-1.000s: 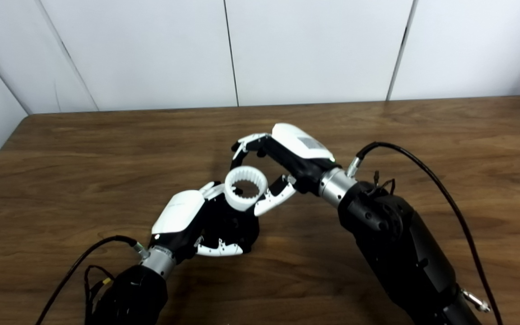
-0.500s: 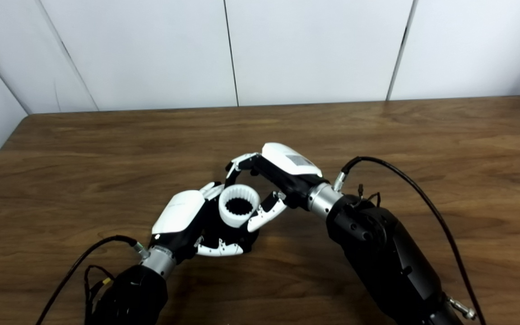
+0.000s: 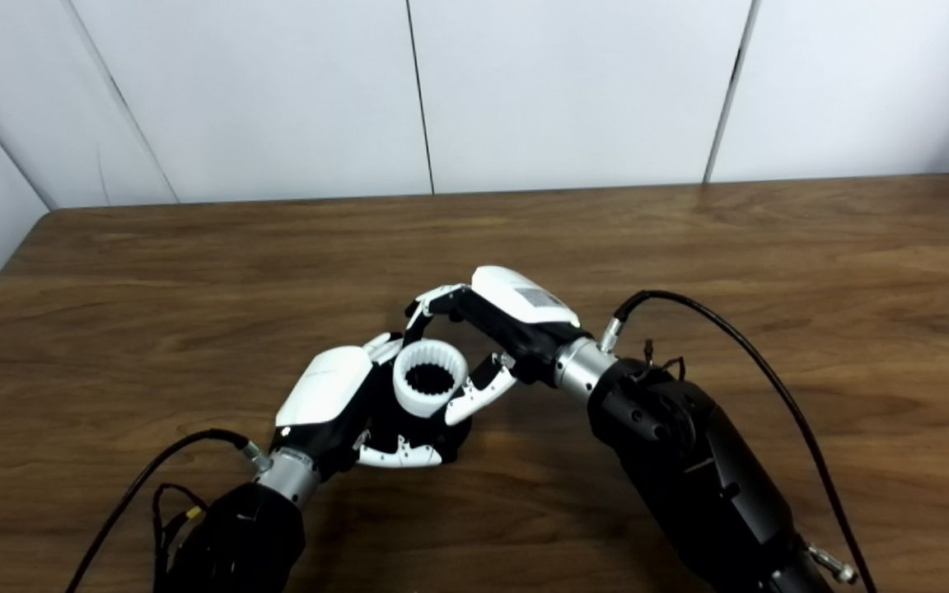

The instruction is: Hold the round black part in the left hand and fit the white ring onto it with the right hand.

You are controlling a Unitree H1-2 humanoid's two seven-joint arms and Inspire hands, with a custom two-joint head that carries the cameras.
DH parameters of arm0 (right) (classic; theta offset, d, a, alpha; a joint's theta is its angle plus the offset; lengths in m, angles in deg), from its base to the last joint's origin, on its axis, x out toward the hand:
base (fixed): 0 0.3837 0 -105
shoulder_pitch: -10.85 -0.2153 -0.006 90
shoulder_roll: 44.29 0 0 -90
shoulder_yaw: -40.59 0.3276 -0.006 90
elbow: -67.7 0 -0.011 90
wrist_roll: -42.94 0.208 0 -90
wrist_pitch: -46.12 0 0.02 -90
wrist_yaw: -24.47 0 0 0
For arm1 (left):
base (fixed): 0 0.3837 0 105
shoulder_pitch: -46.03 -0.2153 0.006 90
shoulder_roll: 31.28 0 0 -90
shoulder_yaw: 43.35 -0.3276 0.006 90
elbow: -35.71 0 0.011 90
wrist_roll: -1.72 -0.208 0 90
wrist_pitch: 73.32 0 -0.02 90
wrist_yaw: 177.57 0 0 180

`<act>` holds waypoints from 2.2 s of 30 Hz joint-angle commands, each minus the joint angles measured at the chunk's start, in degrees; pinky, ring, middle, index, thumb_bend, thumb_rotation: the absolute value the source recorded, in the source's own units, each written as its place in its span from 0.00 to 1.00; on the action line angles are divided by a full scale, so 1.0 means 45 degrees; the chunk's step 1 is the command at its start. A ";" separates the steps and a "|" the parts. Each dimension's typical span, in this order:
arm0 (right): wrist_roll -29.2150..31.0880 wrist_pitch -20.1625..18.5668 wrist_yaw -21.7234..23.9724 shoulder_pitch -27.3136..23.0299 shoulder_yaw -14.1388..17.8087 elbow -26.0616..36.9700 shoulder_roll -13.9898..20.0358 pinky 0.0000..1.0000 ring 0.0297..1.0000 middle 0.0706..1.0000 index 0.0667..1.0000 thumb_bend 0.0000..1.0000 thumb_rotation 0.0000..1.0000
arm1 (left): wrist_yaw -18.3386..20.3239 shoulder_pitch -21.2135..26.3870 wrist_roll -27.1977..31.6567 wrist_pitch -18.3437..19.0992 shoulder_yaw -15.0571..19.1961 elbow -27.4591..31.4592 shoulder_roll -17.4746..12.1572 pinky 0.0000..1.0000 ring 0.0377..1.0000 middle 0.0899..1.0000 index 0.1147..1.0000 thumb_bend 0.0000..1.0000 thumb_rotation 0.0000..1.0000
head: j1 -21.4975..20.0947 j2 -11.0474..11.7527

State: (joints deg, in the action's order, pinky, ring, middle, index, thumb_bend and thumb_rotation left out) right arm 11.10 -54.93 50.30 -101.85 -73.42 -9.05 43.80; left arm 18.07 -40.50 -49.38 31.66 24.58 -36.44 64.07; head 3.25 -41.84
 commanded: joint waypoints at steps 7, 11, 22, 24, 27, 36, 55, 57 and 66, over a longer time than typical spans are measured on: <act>0.0009 0.0183 -0.0176 -0.0251 0.0002 0.0056 -0.0288 0.76 0.86 0.80 0.45 0.53 0.15 | 0.0342 -0.0001 0.0336 -0.0072 -0.0162 0.0019 0.0116 0.74 0.95 0.88 0.87 0.85 0.37 | 0.0022 -0.0056; -0.0028 0.0228 -0.0122 -0.0241 -0.0071 0.0083 -0.0284 0.76 0.87 0.80 0.45 0.53 0.15 | 0.0350 -0.0010 0.0368 -0.0059 -0.0144 0.0040 0.0141 0.74 0.95 0.88 0.87 0.85 0.38 | 0.0021 -0.0075; -0.0550 0.0394 0.0139 -0.0314 -0.0505 0.0256 -0.0074 0.79 0.89 0.81 0.45 0.53 0.15 | 0.0586 0.0066 0.0225 0.0220 -0.0186 0.0087 0.0167 0.76 0.96 0.89 0.88 0.84 0.40 | 0.0019 -0.0119; -0.0621 0.0478 0.0191 -0.0322 -0.0577 0.0276 -0.0015 0.79 0.89 0.81 0.45 0.53 0.15 | 0.0587 0.0091 0.0235 0.0196 -0.0196 0.0059 0.0137 0.76 0.96 0.89 0.88 0.84 0.40 | 0.0006 -0.0142; -0.0678 0.0564 0.0267 -0.0340 -0.0667 0.0280 0.0056 0.79 0.89 0.81 0.45 0.53 0.15 | 0.0605 0.0130 0.0294 0.0190 -0.0195 0.0005 0.0131 0.77 0.96 0.89 0.87 0.83 0.40 | 0.0044 -0.0156; -0.0624 0.0514 0.0416 -0.0309 -0.0797 0.0343 0.0203 0.78 0.89 0.81 0.45 0.53 0.15 | 0.0697 0.0214 0.0262 0.0366 -0.0188 0.0002 0.0204 0.77 0.96 0.89 0.86 0.82 0.40 | 0.0042 -0.0191; -0.1020 0.0884 0.0280 -0.0219 -0.1136 -0.0139 0.0455 0.79 0.90 0.81 0.45 0.53 0.15 | 0.0710 0.0262 0.0096 0.0620 -0.0192 0.0080 0.0225 0.75 0.95 0.90 0.83 0.84 0.38 | 0.0029 -0.0204; -0.1068 0.0966 0.0240 -0.0203 -0.1137 -0.0222 0.0476 0.78 0.90 0.81 0.45 0.53 0.15 | 0.0727 0.0268 0.0065 0.0626 -0.0201 0.0085 0.0223 0.75 0.95 0.90 0.83 0.84 0.38 | 0.0043 -0.0220; -0.0993 0.1088 0.0188 -0.0189 -0.1077 -0.0446 0.0509 0.78 0.90 0.81 0.45 0.53 0.15 | 0.0758 0.0269 0.0019 0.0654 -0.0223 0.0182 0.0238 0.75 0.95 0.90 0.83 0.84 0.40 | 0.0051 -0.0261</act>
State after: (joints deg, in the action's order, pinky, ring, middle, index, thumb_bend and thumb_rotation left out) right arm 7.31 -50.44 49.17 -102.39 -77.29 -9.77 45.55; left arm 19.16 -40.13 -49.80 34.27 24.56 -35.87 64.70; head 3.43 -42.98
